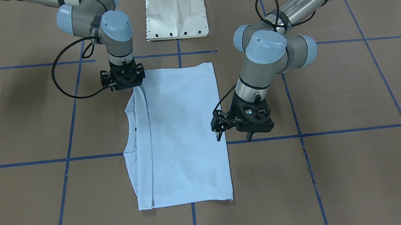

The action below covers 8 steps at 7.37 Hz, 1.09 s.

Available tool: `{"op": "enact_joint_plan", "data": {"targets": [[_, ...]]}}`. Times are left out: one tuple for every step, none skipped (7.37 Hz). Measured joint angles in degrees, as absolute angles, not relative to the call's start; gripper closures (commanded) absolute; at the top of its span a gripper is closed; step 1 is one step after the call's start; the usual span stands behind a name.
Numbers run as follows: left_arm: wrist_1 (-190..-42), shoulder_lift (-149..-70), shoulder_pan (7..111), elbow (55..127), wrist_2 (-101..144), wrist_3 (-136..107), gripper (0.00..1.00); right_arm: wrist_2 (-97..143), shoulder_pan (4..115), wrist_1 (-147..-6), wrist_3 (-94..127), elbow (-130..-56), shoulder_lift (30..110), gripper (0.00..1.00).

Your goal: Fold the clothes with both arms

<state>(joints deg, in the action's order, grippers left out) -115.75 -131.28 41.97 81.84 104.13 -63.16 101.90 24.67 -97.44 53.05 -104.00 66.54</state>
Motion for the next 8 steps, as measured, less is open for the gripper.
{"op": "enact_joint_plan", "data": {"targets": [[-115.8,-131.3,41.7,81.9,104.1,-63.2,0.0,102.1,25.8,-97.4,51.9,-104.3,67.8,0.0],[-115.7,-131.4,41.6,82.0,104.1,-63.2,0.0,102.2,26.8,-97.3,50.7,-104.6,69.0,0.0],[-115.7,-131.4,41.6,82.0,104.1,-63.6,0.0,102.3,27.7,-97.3,50.0,-105.1,70.0,0.0],[-115.7,-131.5,41.6,82.1,104.2,-64.3,0.0,103.6,29.5,-97.4,49.3,-106.0,70.2,0.0],[-115.6,-131.5,41.6,82.2,104.2,-64.7,0.0,106.6,32.1,-97.4,48.4,-106.7,69.5,0.0],[-115.5,-131.5,41.6,82.5,104.2,-64.9,0.0,108.8,34.0,-97.4,47.7,-106.4,67.6,0.0],[-115.4,-131.3,41.6,83.0,104.2,-64.9,0.0,109.5,34.9,-97.4,47.3,-104.4,64.3,0.0],[-115.3,-131.1,41.6,83.5,104.1,-64.8,0.0,109.7,35.1,-97.2,47.2,-100.7,60.1,0.0]]}}
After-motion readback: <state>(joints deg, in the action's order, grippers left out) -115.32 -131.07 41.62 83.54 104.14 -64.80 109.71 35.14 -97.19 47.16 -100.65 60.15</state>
